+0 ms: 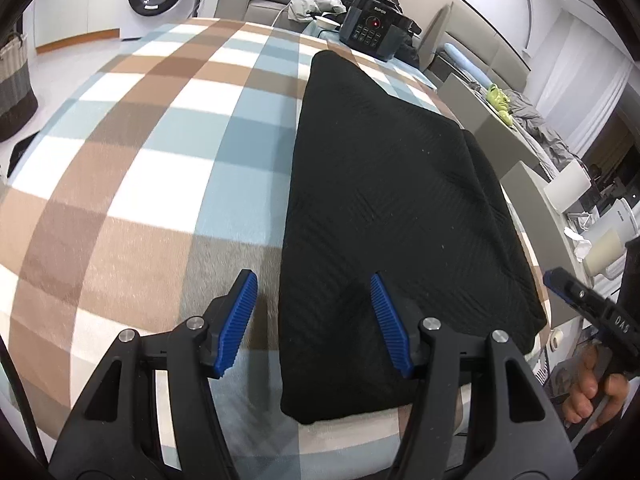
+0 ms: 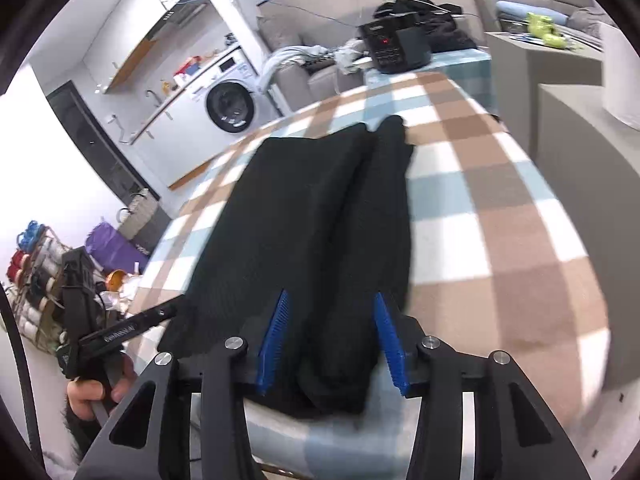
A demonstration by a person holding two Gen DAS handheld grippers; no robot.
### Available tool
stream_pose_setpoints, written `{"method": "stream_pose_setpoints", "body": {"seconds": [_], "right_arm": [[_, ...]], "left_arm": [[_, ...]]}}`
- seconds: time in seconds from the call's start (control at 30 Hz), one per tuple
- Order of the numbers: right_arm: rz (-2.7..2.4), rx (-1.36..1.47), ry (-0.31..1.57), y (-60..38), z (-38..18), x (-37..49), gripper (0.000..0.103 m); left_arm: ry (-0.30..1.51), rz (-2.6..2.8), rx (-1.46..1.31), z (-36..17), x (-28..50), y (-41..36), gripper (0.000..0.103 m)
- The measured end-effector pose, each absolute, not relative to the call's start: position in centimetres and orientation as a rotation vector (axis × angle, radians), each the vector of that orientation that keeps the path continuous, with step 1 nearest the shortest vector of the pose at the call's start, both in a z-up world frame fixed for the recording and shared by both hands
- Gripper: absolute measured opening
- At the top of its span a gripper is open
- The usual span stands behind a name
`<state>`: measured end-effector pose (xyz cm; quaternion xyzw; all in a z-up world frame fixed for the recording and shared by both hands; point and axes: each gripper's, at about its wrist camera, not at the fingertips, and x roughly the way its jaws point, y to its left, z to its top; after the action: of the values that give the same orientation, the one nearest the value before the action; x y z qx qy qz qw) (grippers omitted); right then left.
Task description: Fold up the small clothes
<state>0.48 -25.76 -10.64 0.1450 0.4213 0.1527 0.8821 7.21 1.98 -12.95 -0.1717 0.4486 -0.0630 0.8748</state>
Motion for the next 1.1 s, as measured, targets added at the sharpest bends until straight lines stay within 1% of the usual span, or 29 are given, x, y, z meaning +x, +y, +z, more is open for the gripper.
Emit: {"method": "stream_pose_setpoints", "body": {"seconds": [0.07, 0.23, 0.27, 0.33, 0.37, 0.4, 0.43, 0.47, 0.5, 0.53, 0.73, 0.93, 1.1], "right_arm": [[0.315, 0.318, 0.897, -26.0, -11.4, 0.0, 0.054], [0.34, 0.345, 0.945, -25.1, -13.4, -0.5, 0.055], [0.344, 0.338, 0.953, -24.7, -13.7, -0.4, 0.055], [0.339, 0.297, 0.946, -23.8, -13.9, -0.5, 0.054], [0.331, 0.272, 0.949, -23.4, -14.0, -0.3, 0.051], [0.331, 0.26, 0.957, -23.1, -14.2, -0.2, 0.042], [0.328, 0.251, 0.956, -22.9, -14.2, 0.1, 0.04], [0.325, 0.244, 0.95, -22.8, -14.2, 0.3, 0.034], [0.332, 0.236, 0.952, -22.5, -14.1, 0.7, 0.03], [0.332, 0.23, 0.953, -22.3, -14.1, 1.1, 0.029], [0.334, 0.237, 0.947, -21.8, -14.3, 5.4, 0.028], [0.325, 0.273, 0.935, -20.4, -14.4, 9.9, 0.028], [0.311, 0.26, 0.91, -19.2, -14.4, 12.0, 0.028]], "left_arm": [[0.94, -0.138, -0.358, -13.2, 7.0, 1.9, 0.056], [0.939, -0.178, -0.355, -13.7, 6.4, 1.6, 0.055], [0.931, -0.187, -0.353, -13.7, 6.2, 1.6, 0.047], [0.925, -0.193, -0.341, -13.8, 6.1, 1.5, 0.04], [0.922, -0.201, -0.342, -13.9, 6.1, 1.6, 0.033], [0.918, -0.21, -0.346, -14.0, 6.1, 1.7, 0.029], [0.912, -0.213, -0.359, -14.0, 6.2, 2.0, 0.025], [0.911, -0.218, -0.37, -14.1, 6.3, 2.2, 0.021], [0.909, -0.219, -0.38, -14.1, 6.4, 2.4, 0.019], [0.906, -0.213, -0.386, -14.1, 6.6, 2.6, 0.018], [0.895, -0.171, -0.366, -13.8, 8.9, 3.0, 0.017], [0.885, -0.118, -0.333, -13.4, 13.7, 4.3, 0.017], [0.868, -0.079, -0.281, -12.9, 16.8, 5.0, 0.017]]}}
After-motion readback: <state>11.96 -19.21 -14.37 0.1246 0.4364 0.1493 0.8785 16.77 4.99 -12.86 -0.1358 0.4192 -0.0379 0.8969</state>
